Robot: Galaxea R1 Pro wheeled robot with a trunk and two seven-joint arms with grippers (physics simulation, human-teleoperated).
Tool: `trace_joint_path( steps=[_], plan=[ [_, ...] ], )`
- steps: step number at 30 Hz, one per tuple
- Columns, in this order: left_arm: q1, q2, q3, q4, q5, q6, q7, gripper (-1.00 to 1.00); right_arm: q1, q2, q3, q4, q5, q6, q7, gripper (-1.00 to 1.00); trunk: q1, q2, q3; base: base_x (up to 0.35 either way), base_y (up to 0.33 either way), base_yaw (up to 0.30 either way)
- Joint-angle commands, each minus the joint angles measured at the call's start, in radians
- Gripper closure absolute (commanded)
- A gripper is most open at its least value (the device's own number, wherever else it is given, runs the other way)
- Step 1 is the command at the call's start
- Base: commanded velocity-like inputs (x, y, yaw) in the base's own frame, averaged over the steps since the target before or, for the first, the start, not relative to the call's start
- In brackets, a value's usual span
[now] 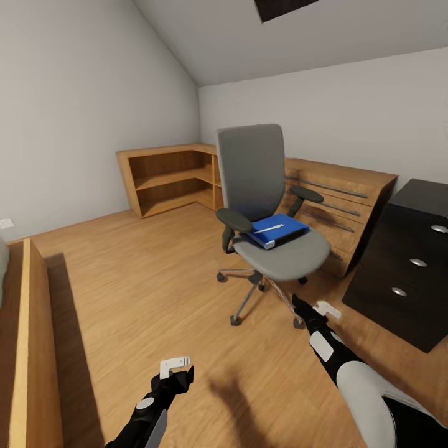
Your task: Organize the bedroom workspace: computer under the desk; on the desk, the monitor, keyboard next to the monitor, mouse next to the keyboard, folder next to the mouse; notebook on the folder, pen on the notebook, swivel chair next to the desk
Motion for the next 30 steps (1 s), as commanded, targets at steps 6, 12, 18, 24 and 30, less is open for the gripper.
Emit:
trace_joint_path(
  steps=[6, 12, 18, 24, 30],
  plan=[
    [0.000, 0.010, 0.001, 0.045, 0.012, -0.076, -0.012, -1.00, -0.001, 0.002, -0.003, 0.176, 0.065, -0.140, 0.009, -1.00, -0.001, 0.000, -0.001, -0.039, -0.017, 0.000],
    [0.000, 0.017, 0.009, 0.146, 0.014, -0.107, -0.012, -1.00, 0.104, -0.003, -0.003, 0.271, 0.076, -0.242, 0.009, -1.00, -0.003, 0.001, 0.022, -0.002, -0.001, 0.000],
    [-0.001, 0.053, 0.019, 0.295, 0.015, -0.220, -0.011, -1.00, 0.203, -0.004, -0.003, 0.276, 0.085, -0.270, 0.009, -1.00, -0.009, 0.009, 0.045, 0.000, 0.000, 0.000],
    [0.000, 0.058, 0.020, 0.411, 0.014, -0.336, -0.005, -1.00, 0.255, 0.000, -0.003, 0.276, 0.086, -0.271, 0.006, -1.00, -0.032, 0.051, 0.064, 0.000, 0.000, 0.000],
    [0.000, 0.059, 0.020, 0.481, 0.014, -0.379, -0.004, -1.00, 0.298, 0.000, -0.003, 0.277, 0.085, -0.274, 0.001, -1.00, -0.055, 0.093, 0.082, 0.000, 0.000, -0.050]
  ],
)
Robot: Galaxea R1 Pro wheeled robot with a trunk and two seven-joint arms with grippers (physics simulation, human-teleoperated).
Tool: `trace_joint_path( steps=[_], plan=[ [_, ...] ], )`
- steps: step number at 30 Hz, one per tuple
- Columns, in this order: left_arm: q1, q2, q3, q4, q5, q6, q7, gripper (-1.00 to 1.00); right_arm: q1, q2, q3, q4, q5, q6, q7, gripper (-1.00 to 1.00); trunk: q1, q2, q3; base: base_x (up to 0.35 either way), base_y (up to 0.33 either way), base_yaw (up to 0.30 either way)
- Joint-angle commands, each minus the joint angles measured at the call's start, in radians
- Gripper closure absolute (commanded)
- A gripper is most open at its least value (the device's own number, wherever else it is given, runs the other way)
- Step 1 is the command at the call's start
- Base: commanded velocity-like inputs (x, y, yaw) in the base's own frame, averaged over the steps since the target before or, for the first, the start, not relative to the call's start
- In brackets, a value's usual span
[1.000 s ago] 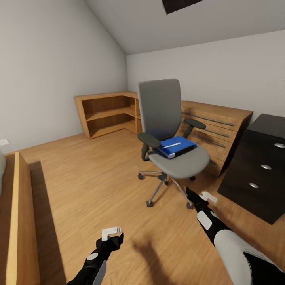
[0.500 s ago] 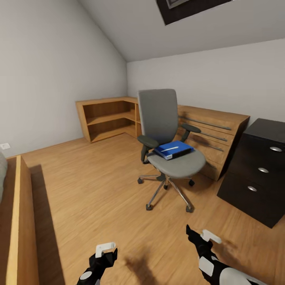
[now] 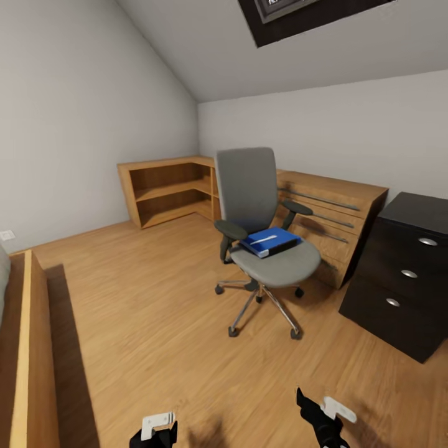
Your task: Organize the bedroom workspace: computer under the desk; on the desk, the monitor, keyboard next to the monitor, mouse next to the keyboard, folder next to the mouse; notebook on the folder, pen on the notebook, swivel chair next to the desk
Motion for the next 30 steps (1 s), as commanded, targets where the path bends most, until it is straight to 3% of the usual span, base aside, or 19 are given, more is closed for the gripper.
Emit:
trace_joint_path(
  steps=[1, 7, 25, 30],
  plan=[
    [0.000, 0.000, 0.000, 0.004, 0.008, -0.005, 0.000, -1.00, 0.002, 0.000, -0.003, 0.002, -0.011, -0.004, 0.010, -1.00, -0.004, 0.007, 0.002, 0.000, 0.000, -0.171],
    [0.000, 0.001, 0.001, 0.054, 0.009, -0.010, -0.006, -1.00, 0.029, 0.000, -0.003, 0.002, -0.011, -0.008, 0.008, -1.00, -0.027, 0.049, 0.021, 0.000, 0.000, -0.223],
    [0.000, 0.001, 0.000, 0.076, 0.008, -0.012, -0.009, -1.00, 0.039, -0.007, -0.005, 0.003, -0.017, -0.008, 0.008, -1.00, -0.027, 0.049, 0.020, 0.000, 0.000, -0.257],
    [0.000, 0.001, 0.000, 0.076, 0.008, -0.012, -0.009, -1.00, 0.039, -0.021, -0.006, 0.003, -0.019, -0.008, 0.008, -1.00, -0.027, 0.049, 0.020, 0.000, 0.000, -0.260]
  ],
)
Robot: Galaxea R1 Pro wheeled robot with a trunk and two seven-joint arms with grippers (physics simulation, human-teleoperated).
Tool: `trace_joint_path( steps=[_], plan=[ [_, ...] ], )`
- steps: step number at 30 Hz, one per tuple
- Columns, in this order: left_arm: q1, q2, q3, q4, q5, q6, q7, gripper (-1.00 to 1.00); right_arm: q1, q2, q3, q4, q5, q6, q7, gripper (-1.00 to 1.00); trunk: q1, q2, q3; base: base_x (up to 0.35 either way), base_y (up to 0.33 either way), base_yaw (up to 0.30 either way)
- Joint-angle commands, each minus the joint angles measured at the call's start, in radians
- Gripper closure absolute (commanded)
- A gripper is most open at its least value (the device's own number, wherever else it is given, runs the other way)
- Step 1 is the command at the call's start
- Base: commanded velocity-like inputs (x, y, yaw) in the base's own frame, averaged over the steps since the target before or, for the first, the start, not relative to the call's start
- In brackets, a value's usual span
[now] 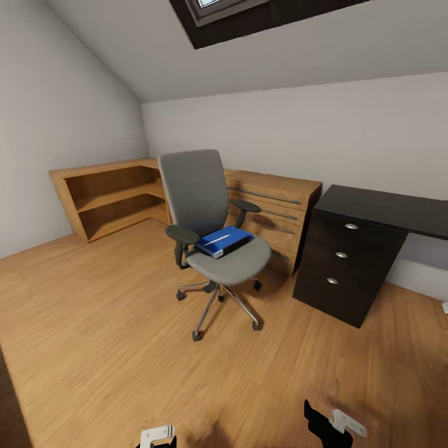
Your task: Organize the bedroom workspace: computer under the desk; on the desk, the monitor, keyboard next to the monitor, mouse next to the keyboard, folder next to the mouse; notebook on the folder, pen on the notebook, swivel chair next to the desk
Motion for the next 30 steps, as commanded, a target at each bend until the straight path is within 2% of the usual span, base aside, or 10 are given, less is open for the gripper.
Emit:
trace_joint_path(
  steps=[1, 8, 21, 30],
  plan=[
    [0.000, 0.000, 0.000, 0.001, 0.008, -0.003, 0.000, -1.00, -0.001, -0.002, -0.003, 0.002, -0.010, -0.003, 0.010, -1.00, 0.000, 0.000, -0.001, 0.000, 0.000, -0.260],
    [-0.001, 0.000, 0.000, 0.001, 0.008, -0.003, 0.000, -1.00, -0.001, -0.007, -0.003, 0.002, -0.008, -0.003, 0.010, -1.00, 0.000, 0.000, -0.001, 0.032, 0.000, -0.260],
    [-0.001, 0.000, 0.000, 0.028, 0.008, -0.003, -0.001, -1.00, -0.001, -0.007, -0.002, 0.001, -0.002, -0.004, 0.011, -1.00, 0.000, 0.000, -0.007, 0.272, 0.000, -0.208],
    [0.000, 0.000, 0.000, 0.030, 0.008, -0.003, -0.002, -1.00, -0.001, -0.006, -0.002, 0.001, -0.002, -0.004, 0.011, -1.00, 0.000, 0.000, -0.004, 0.046, 0.000, -0.156]
  ],
)
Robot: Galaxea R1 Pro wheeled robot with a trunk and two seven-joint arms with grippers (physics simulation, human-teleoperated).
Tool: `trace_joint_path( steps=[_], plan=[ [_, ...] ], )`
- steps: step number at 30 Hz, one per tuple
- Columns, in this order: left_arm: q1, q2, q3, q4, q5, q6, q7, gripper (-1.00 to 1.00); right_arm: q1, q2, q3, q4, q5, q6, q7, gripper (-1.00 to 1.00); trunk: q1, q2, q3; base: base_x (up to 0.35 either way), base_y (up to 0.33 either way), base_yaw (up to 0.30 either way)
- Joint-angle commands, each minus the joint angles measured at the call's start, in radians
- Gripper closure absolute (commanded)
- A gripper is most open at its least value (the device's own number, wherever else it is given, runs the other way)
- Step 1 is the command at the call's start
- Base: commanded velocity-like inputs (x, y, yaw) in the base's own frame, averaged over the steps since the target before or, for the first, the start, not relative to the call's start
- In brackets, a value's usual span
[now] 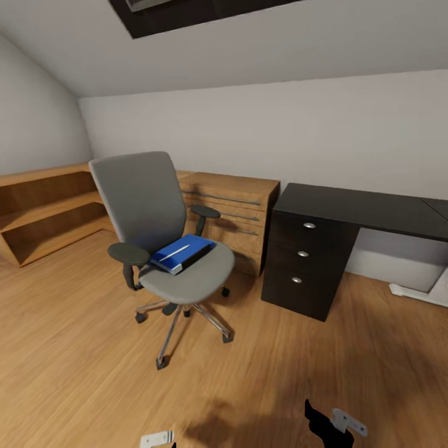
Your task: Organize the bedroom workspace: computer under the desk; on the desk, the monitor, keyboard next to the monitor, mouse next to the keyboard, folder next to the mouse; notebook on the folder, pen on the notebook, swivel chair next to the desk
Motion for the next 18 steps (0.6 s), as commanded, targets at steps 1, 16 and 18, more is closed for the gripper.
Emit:
trace_joint_path(
  steps=[1, 16, 18],
  plan=[
    [0.000, 0.000, -0.001, 0.001, 0.008, -0.003, 0.000, -1.00, -0.001, 0.000, -0.003, 0.002, -0.011, -0.003, 0.010, -1.00, 0.000, 0.000, -0.001, 0.007, 0.000, -0.036],
    [0.000, -0.002, -0.002, 0.001, 0.007, -0.003, -0.001, -1.00, -0.001, 0.001, -0.003, 0.003, -0.011, -0.023, 0.011, -1.00, 0.000, 0.000, 0.006, 0.002, 0.000, -0.149],
    [0.000, -0.003, -0.002, 0.001, 0.007, -0.003, -0.001, -1.00, -0.001, 0.001, -0.003, 0.003, -0.011, -0.029, 0.010, -1.00, 0.000, 0.000, 0.007, 0.000, 0.000, -0.254]
  ],
)
